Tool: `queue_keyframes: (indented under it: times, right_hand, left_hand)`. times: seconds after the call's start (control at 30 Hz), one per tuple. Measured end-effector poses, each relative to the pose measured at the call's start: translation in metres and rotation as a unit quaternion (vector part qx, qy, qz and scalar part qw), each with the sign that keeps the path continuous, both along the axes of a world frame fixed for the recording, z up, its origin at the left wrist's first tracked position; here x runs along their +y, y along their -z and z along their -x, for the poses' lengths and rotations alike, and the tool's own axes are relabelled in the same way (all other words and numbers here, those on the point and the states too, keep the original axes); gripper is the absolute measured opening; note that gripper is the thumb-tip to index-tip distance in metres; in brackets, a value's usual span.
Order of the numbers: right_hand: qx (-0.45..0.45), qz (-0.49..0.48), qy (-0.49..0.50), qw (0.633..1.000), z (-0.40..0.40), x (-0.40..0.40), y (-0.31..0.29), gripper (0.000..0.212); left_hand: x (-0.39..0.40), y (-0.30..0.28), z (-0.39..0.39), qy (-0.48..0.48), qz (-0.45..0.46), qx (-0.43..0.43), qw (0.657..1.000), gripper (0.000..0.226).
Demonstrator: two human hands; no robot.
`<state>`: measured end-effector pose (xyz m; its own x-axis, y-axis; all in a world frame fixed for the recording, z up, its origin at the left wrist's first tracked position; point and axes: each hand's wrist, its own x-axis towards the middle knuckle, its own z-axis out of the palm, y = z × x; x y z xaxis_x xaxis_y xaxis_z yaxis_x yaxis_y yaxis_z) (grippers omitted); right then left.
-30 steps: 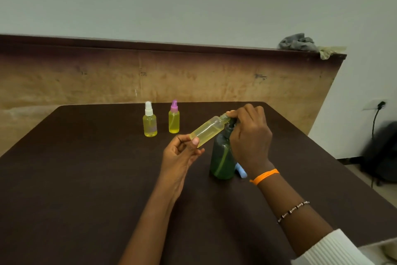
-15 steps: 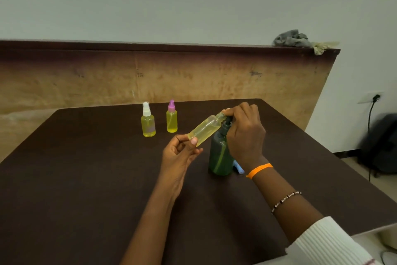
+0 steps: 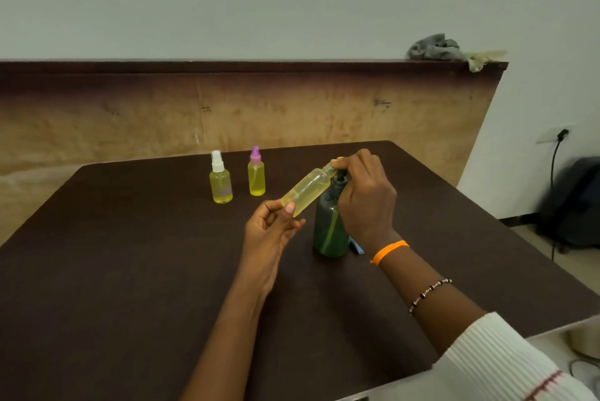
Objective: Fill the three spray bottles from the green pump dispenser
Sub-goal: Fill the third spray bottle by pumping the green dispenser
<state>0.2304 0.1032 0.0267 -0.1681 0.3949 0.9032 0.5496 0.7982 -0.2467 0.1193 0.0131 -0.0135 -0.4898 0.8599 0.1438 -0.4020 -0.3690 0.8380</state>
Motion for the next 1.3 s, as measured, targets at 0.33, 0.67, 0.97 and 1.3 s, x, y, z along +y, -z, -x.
queue_keyframes:
  times: [0.33,0.67,0.97,1.3]
  right_hand:
    - [0.045,0.018,0.001,0.999,0.006,-0.002,0.013,0.032]
    - [0.011,0.029,-0.015,0.999,0.001,-0.007,-0.004,0.039]
    - [0.012,0.037,-0.014,0.999,0.003,-0.007,-0.002,0.037]
    - [0.048,0.033,-0.009,0.998,0.006,-0.003,0.008,0.034]
  left_hand:
    - [0.006,0.003,0.004,0.0,-0.01,-0.008,1.0,0.03]
    - [0.004,0.001,0.0,-0.001,-0.016,-0.014,1.0,0.026]
    - [0.002,0.001,-0.001,0.004,-0.011,-0.015,1.0,0.025]
    - [0.005,0.002,0.0,0.006,-0.013,-0.026,1.0,0.033]
